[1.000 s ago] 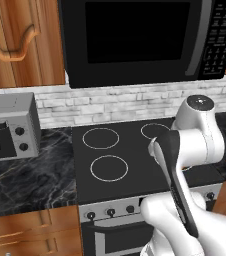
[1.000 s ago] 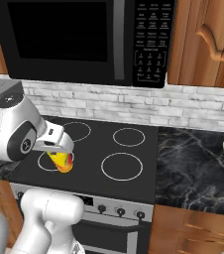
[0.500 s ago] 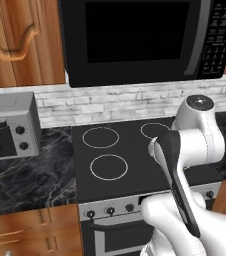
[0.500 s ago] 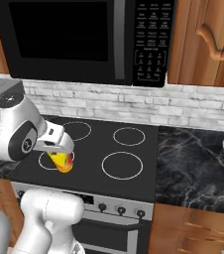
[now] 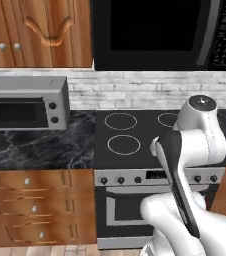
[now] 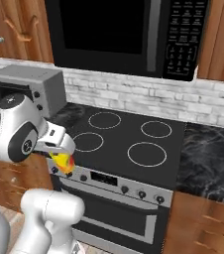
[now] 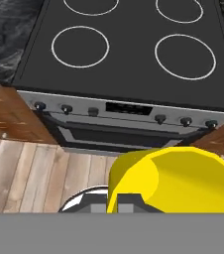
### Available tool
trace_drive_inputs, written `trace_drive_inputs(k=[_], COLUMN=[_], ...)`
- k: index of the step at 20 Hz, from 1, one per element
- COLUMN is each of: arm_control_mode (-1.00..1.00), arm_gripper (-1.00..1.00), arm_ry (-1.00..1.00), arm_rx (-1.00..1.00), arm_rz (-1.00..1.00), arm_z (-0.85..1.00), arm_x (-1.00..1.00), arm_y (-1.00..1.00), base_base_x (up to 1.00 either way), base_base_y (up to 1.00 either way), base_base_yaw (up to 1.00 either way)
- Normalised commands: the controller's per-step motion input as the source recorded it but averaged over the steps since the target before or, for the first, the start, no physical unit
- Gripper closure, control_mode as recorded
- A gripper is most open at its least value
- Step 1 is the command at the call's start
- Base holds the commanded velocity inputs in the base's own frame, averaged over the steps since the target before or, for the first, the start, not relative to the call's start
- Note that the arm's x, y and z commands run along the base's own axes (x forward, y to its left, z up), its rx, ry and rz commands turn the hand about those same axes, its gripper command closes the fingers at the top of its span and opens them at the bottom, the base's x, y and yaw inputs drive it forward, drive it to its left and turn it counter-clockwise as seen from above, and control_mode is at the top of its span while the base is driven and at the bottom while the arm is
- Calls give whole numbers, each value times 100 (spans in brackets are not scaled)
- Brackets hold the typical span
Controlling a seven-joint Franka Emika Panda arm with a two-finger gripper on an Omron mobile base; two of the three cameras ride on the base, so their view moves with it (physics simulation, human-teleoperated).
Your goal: Pick the cup and bowl from the counter and place them on the counter next to the sink.
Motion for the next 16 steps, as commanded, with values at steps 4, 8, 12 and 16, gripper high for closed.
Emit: trace_drive_inputs(k=[4,8,12,16], arm_control_mode=[100,100,100,100], arm_gripper=[100,100,100,100], arm_ry=[0,0,0,0], arm_rx=[0,0,0,0], arm_rz=[0,0,0,0], arm_z=[0,0,0,0], arm_x=[0,0,0,0], arm_y=[0,0,0,0], base_base_x=[0,0,0,0], base_base_y=[0,0,0,0], base_base_yaw=[100,100,100,100])
